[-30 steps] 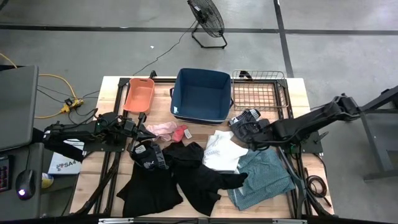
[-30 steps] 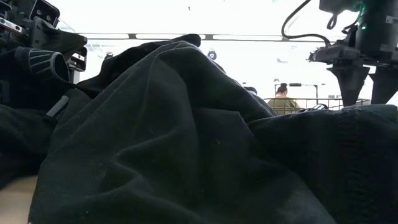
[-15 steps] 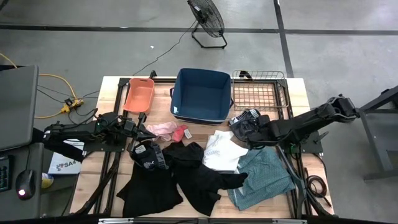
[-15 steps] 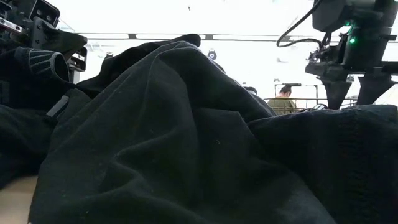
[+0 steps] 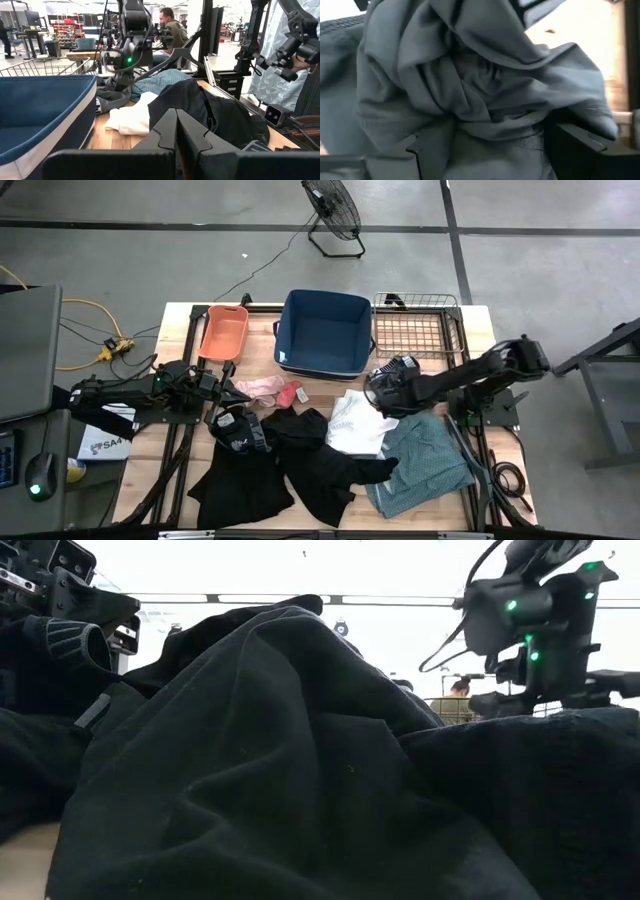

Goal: Pick & Place Cloths
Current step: Put the gray boxer into the gold wire basket

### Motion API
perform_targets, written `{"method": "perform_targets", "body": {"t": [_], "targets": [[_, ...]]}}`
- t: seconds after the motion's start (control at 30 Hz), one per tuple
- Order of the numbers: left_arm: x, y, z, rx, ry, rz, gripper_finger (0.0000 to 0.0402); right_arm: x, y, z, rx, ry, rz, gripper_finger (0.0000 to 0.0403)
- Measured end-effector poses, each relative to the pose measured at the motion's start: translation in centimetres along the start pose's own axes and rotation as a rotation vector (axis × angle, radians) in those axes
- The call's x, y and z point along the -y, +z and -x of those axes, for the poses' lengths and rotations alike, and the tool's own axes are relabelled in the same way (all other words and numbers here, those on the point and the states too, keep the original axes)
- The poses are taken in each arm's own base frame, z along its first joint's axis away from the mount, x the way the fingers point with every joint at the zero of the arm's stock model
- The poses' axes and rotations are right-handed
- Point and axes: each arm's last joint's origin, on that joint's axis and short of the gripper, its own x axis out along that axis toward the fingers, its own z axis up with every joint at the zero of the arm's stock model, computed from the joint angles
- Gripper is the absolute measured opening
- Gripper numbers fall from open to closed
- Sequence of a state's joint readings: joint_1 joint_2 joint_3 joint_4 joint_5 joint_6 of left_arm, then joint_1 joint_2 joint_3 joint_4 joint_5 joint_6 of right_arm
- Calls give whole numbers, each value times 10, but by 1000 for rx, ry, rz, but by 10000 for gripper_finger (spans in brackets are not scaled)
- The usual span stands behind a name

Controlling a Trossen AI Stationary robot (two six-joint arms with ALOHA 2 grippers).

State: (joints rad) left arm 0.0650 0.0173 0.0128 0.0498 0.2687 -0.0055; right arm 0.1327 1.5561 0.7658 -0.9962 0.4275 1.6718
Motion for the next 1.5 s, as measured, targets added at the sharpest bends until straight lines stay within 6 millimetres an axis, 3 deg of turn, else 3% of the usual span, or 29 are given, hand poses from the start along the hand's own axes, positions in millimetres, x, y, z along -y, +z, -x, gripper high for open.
{"method": "perform_targets", "body": {"t": [0.2,0.37,0.57,0.73,1.07,1.27,1.5], "targets": [[0,0,0,0,0,0,1,-13,-1,-15,-59,-3,34,246],[0,0,0,0,0,0,1,-17,0,-18,-62,10,28,166],[0,0,0,0,0,0,1,-17,-1,-18,-69,18,63,32],[0,0,0,0,0,0,1,-16,-1,-13,-72,34,57,9],[0,0,0,0,0,0,1,-11,16,50,51,217,34,6],[0,0,0,0,0,0,1,6,31,93,176,302,21,5],[0,0,0,0,0,0,1,26,50,129,346,403,8,5]]}}
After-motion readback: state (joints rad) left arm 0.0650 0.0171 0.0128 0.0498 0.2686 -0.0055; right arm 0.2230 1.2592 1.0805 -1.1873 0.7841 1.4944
